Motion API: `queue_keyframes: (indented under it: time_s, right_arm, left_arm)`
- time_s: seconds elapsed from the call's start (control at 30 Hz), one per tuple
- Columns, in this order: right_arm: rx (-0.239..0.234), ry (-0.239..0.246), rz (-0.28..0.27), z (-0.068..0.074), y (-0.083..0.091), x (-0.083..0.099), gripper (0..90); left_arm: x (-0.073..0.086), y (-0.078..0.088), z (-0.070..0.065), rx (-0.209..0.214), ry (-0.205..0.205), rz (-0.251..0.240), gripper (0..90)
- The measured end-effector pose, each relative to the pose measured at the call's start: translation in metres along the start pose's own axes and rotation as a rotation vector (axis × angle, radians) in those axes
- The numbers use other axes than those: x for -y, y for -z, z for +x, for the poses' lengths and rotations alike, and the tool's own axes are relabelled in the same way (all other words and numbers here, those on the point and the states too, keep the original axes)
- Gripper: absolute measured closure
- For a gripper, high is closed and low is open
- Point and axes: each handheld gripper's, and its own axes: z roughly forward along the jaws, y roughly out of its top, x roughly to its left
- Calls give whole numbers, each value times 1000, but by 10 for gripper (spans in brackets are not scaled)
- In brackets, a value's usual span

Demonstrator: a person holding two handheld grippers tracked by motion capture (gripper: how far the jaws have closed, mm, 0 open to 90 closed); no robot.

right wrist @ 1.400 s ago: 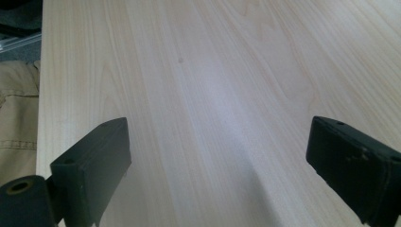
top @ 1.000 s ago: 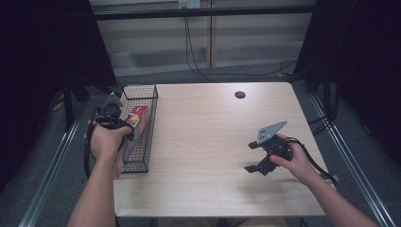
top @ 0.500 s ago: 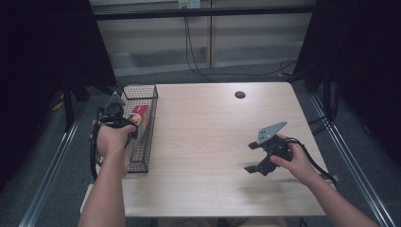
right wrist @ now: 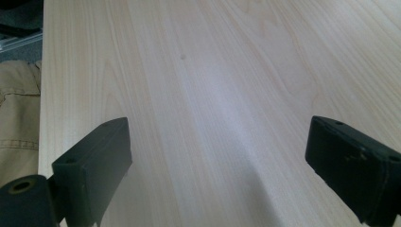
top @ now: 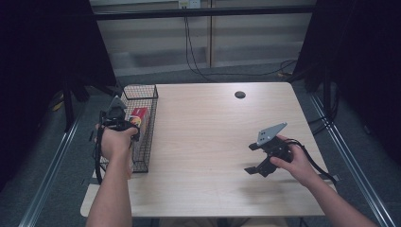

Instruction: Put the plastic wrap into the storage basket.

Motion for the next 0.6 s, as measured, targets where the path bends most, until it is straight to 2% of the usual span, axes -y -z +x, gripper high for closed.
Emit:
queue_keyframes:
  time_s: [0.03, 0.1, 0.17, 0.23, 0.3, 0.37, 0.43, 0.6]
  right_arm:
    - [0, -2, 2, 0, 0, 0, 75]
    - [6, 0, 4, 0, -1, 0, 77]
    - [3, -4, -1, 0, -1, 0, 77]
    - [-3, -5, -3, 0, -3, 0, 77]
    - [-1, -7, 4, 0, -3, 1, 77]
    - [-4, -4, 6, 0, -4, 2, 77]
    - [-2, -5, 6, 0, -4, 2, 77]
    - [-6, -20, -5, 0, -4, 3, 78]
  left_arm:
    - [0, 0, 0, -8, -5, 0, 425]
    - [0, -1, -2, -2, 12, -2, 423]
    - [1, -1, -2, -9, -2, -4, 421]
    - [2, -2, -3, -1, 18, 0, 420]
    - [2, -4, -4, -8, 8, 7, 418]
    - [3, -5, -6, -12, 20, 8, 417]
    - [3, -5, -6, -12, 4, 6, 415]
    - [5, -4, -5, -12, 1, -4, 404]
